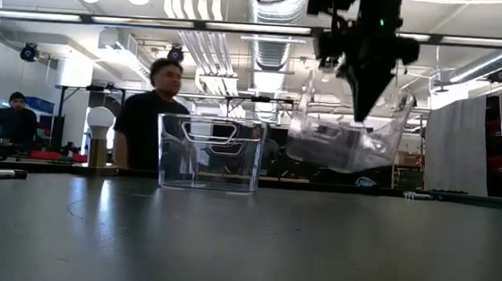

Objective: Sort batteries
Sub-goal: Move the bottom transparent bin to the top of the table

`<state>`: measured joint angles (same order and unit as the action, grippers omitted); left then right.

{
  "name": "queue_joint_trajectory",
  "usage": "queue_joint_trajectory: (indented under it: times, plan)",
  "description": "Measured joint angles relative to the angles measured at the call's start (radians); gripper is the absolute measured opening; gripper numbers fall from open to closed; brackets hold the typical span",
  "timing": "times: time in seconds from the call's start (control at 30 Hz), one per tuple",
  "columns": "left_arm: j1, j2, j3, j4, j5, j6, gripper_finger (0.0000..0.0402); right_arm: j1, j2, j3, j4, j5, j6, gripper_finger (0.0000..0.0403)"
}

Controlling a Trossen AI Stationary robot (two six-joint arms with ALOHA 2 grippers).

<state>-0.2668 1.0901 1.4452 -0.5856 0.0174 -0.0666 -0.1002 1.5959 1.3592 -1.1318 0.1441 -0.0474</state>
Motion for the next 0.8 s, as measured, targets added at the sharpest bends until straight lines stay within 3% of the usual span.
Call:
queue_joint_trajectory:
  times: [0.13,0.33,0.53,0.8]
  plan:
    - [0.055,-0.025,0.000,-0.054,-0.115,0.082,0.0131,-0.040,0.024,-0.041,0.027,0.004,-0.061,0.0009]
    - [0.205,-0.058,0.000,-0.075,-0.108,0.084,0.0131,-0.037,0.115,-0.010,0.057,-0.012,-0.132,0.0009]
    - [0.315,-0.091,0.000,-0.117,-0.106,0.121,0.0131,-0.034,0.176,0.037,0.046,-0.035,-0.066,0.0009]
    - [0.351,-0.165,0.000,-0.146,-0.105,0.136,0.0131,-0.028,0.238,0.040,0.084,-0.033,-0.004,0.0009]
